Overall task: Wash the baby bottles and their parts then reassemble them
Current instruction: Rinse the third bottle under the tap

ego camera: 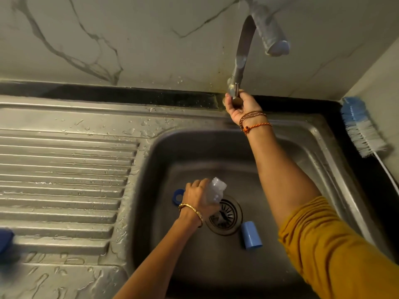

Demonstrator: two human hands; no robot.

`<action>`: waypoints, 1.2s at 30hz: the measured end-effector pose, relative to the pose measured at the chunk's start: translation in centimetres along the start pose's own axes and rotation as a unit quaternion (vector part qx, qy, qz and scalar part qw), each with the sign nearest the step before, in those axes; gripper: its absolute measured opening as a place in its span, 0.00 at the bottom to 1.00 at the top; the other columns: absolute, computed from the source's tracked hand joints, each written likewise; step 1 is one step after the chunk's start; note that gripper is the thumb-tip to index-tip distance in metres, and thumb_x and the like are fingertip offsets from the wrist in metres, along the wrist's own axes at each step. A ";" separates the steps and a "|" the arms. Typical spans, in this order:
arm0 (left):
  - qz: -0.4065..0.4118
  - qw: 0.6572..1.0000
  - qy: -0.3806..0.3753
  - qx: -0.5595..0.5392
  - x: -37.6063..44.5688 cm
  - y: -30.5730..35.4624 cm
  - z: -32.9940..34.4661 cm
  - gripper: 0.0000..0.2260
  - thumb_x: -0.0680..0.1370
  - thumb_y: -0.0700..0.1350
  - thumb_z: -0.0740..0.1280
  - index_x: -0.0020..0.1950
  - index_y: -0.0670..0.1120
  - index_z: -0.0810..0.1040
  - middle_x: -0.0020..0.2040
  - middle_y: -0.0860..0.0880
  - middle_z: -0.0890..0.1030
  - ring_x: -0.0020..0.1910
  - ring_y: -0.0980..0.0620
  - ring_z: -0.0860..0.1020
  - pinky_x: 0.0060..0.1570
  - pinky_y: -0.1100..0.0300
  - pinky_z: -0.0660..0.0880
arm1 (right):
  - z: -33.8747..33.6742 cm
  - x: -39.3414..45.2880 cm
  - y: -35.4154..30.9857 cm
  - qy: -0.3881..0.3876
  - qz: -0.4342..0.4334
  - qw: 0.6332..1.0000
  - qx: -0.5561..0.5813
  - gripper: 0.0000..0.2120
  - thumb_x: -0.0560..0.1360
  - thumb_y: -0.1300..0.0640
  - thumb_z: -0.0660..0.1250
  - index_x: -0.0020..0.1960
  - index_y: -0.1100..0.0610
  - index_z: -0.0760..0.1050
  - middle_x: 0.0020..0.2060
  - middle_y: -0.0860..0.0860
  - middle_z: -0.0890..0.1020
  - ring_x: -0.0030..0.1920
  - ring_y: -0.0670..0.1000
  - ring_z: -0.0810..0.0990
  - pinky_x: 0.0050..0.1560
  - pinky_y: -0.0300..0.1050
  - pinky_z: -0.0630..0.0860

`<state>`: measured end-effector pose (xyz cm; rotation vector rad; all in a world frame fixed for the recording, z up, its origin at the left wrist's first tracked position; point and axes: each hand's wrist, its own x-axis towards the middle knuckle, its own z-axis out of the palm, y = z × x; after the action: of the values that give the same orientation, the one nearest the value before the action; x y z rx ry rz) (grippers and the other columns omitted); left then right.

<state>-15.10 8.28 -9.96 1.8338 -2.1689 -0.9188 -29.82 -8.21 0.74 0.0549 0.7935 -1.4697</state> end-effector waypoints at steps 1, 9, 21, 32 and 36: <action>-0.007 0.999 0.024 -0.036 -0.1 0.1 -0.2 0.31 0.69 0.49 0.72 0.69 0.49 0.65 0.64 0.49 0.70 0.62 0.47 0.68 0.57 0.60 0.67 | 0.0 0.1 0.0 0.001 -0.004 1.000 -0.007 0.13 0.75 0.62 0.64 0.58 0.66 0.69 0.42 0.62 0.72 0.37 0.54 0.75 0.21 0.39 0.75; 0.012 0.973 0.138 -0.184 -0.6 0.5 -0.7 0.30 0.66 0.44 0.76 0.65 0.43 0.70 0.61 0.47 0.72 0.57 0.50 0.72 0.49 0.67 0.65 | 0.2 0.3 -0.1 0.007 -0.015 0.999 -0.029 0.06 0.76 0.62 0.63 0.45 0.66 0.72 0.42 0.61 0.71 0.37 0.54 0.74 0.20 0.39 0.74; 0.002 0.950 0.160 -0.268 -0.2 0.2 -0.5 0.29 0.68 0.42 0.75 0.67 0.45 0.69 0.59 0.49 0.69 0.53 0.57 0.67 0.43 0.76 0.63 | -0.5 -0.7 -0.2 -0.007 -0.018 0.996 -0.083 0.10 0.77 0.57 0.64 0.47 0.65 0.73 0.48 0.61 0.72 0.44 0.55 0.76 0.29 0.41 0.80; 0.005 0.898 0.142 -0.415 0.3 1.3 -2.7 0.19 0.66 0.43 0.76 0.52 0.47 0.72 0.49 0.52 0.75 0.50 0.50 0.76 0.48 0.59 0.76 | -9.3 -8.8 4.0 0.249 -0.150 0.866 -0.407 0.14 0.78 0.51 0.59 0.49 0.60 0.77 0.43 0.52 0.75 0.47 0.53 0.73 0.48 0.46 0.69; 0.056 0.913 0.139 -0.379 1.6 3.0 -4.7 0.14 0.70 0.45 0.74 0.54 0.46 0.78 0.53 0.48 0.77 0.52 0.51 0.75 0.52 0.54 0.76 | -8.5 -10.9 4.7 0.088 -0.014 0.938 -0.336 0.17 0.77 0.44 0.59 0.58 0.55 0.73 0.47 0.53 0.76 0.47 0.51 0.76 0.49 0.46 0.73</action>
<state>-15.71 5.35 -4.97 1.3331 -1.4247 -1.1661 -28.25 6.04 -2.16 -0.3491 1.4132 -1.1617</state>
